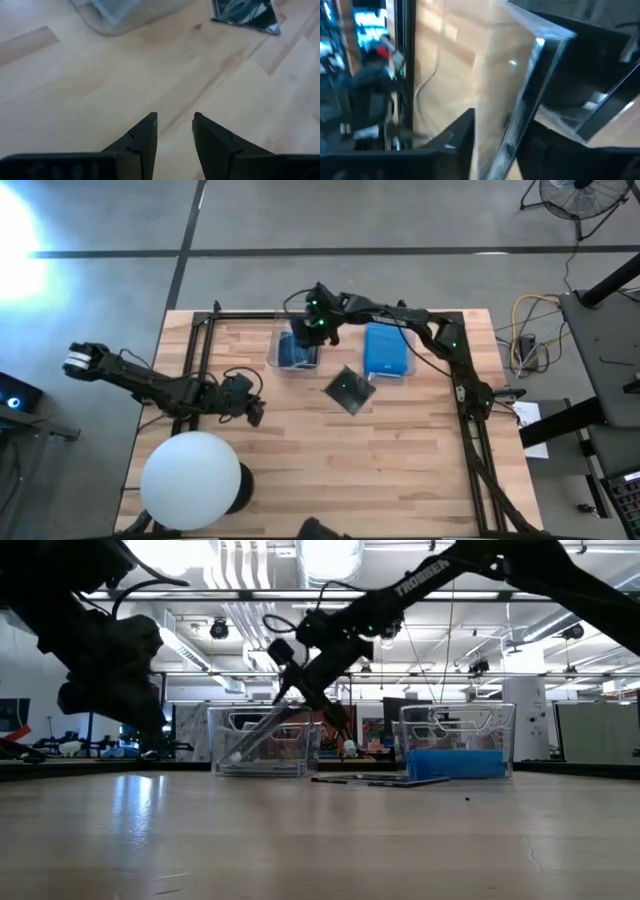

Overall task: Pick & place jewel cases by type
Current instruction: Put the black cd case into the left transparent bin

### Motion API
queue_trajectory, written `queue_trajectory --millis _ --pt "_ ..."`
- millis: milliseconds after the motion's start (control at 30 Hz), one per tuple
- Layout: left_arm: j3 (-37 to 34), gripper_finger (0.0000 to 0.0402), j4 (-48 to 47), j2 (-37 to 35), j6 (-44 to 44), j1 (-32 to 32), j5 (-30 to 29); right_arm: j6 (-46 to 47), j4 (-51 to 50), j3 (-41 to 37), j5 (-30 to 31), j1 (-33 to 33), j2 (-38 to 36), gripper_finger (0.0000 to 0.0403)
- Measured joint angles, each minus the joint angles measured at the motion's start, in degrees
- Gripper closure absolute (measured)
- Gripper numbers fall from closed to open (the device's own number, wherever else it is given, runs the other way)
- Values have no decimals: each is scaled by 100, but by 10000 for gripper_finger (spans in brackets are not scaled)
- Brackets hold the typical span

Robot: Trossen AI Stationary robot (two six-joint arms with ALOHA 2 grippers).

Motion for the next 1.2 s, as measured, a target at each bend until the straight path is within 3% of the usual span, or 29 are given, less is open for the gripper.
queue_trajectory --millis 67,133,300,333,400,533,633,733,800,900,1200 --pt "0 296 4 0 22 65 -43 -566 -727 391 17 11 25 259" --pt "0 296 6 -2 16 110 -45 -1433 -1921 794 638 28 9 228" --pt "-4 296 17 -2 116 124 -78 -3541 -4424 1472 3881 565 -321 169" --pt "-29 296 71 -4 201 124 -83 -3724 -4728 1441 4097 780 -453 161" --pt "-113 296 155 -4 356 125 -83 -3714 -4854 1085 3892 1255 -626 152" --pt "-364 296 491 -4 420 126 94 -3131 -4051 -163 4195 2312 -681 157" --pt "-545 296 658 -4 339 122 331 -1890 -3373 -958 4550 2880 -916 169" --pt "-715 296 879 -4 347 115 521 49 -2730 -1608 5279 3204 -1048 180" --pt "-809 296 1034 -4 345 115 671 1815 -2531 -1951 5774 3300 -1052 186" --pt "-841 296 1195 -4 347 115 924 3615 -2352 -2261 5879 3298 -1131 194" --pt "-836 296 1447 -9 385 115 1339 4038 -1880 -2628 5452 3221 -796 234"
